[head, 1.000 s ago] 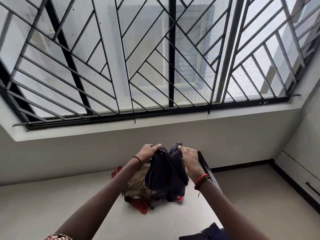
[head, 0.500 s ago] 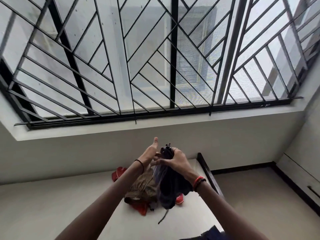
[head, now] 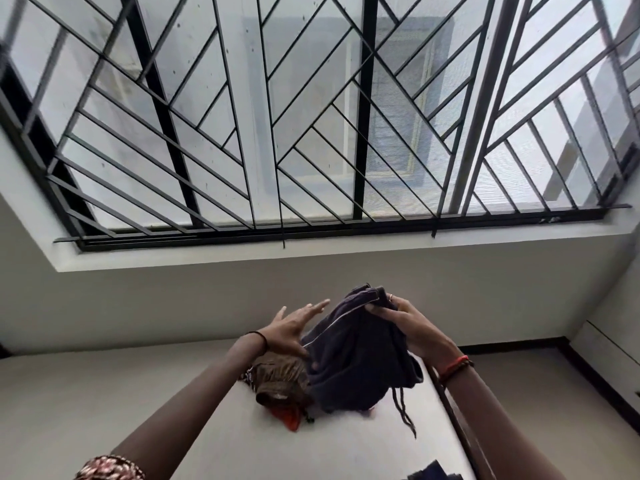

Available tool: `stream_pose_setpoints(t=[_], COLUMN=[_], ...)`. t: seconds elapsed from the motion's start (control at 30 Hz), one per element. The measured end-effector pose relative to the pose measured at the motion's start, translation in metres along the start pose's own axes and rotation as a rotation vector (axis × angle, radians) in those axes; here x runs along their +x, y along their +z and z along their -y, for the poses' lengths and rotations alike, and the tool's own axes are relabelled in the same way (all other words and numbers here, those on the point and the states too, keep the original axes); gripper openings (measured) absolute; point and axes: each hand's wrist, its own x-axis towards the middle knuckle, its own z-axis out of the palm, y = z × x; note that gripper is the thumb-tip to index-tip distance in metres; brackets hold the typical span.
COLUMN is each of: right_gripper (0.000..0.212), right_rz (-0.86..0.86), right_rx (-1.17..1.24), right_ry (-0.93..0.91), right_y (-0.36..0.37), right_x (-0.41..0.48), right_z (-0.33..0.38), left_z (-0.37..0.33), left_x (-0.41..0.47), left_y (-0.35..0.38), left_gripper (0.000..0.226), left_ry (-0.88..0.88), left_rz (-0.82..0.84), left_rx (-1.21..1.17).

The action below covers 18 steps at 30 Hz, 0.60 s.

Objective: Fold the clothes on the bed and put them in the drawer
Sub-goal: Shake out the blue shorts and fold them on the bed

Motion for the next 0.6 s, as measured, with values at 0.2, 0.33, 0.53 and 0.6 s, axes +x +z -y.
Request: stream_pose_setpoints(t=[0.2,0.33,0.53,0.6], right_gripper=[0.052,0.046,0.048,0.045], right_rz=[0.102,0.175,0.139,0.078], right_rx=[0.042,0.031,0.001,0.015], right_ry=[-0.031,-0.036,-0.078,-0.123], right_y=[-0.009,-0.011,-0.010,-0.020], right_x=[-0.010,-0.017,-0.024,-0.029], right_z=[0.025,0.037,0.046,0.049], left_z=[0.018,0.023,0.013,0.017], left_x=[-0.014,-0.017,-0.018,-0.026], left_y=[0.014,0.022,0.034,0.037], left_gripper=[0.111,0.100,0.057,0.053], left_ry=[-0.136,-0.130,-0.031,-0.075], left_rz=[0.057,0.094,0.267,0.157], left_rx=[0.067,0.108,-0.307,-0.532])
